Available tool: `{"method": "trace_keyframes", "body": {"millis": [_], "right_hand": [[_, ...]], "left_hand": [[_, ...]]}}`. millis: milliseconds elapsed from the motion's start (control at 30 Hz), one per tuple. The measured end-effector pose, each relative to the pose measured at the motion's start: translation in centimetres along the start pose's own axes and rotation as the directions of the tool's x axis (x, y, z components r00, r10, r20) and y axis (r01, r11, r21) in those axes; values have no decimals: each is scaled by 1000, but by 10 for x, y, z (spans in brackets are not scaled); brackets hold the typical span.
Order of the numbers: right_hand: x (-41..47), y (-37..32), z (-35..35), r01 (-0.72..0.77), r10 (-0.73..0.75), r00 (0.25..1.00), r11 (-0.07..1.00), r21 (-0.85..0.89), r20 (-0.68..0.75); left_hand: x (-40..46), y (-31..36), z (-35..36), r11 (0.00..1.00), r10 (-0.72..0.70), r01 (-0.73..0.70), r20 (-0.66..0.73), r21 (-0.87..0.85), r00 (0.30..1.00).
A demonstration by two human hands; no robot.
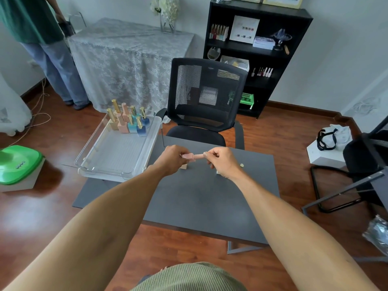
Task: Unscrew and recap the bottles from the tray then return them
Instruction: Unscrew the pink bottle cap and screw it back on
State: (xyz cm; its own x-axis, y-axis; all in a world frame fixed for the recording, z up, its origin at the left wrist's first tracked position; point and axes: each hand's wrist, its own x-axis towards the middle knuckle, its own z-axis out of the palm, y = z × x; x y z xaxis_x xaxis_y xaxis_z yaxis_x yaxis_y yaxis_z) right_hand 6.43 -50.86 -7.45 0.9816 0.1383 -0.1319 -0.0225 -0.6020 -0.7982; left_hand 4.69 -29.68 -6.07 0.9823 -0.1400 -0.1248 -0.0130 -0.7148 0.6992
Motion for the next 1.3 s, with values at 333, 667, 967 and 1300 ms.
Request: {"method": "trace_keyframes", "body": {"millis": [333,667,967,1300], "right_hand": [[-2,0,5,-65,64,997,998,26,51],[-8,-1,-1,8,-10,997,1000,24,81],[-10,-4,0,-79,80,993,997,-8,84],[-11,-2,3,59,-56,992,998,-23,110]], "left_hand": [[1,-1,3,1000,-4,4,9,25,1000],[2,-2,4,999,-10,10,4,31,1000],[2,-2,6,999,-8,7,13,45,1000],[0,-8,5,998,-18,17,12,52,1000]]}}
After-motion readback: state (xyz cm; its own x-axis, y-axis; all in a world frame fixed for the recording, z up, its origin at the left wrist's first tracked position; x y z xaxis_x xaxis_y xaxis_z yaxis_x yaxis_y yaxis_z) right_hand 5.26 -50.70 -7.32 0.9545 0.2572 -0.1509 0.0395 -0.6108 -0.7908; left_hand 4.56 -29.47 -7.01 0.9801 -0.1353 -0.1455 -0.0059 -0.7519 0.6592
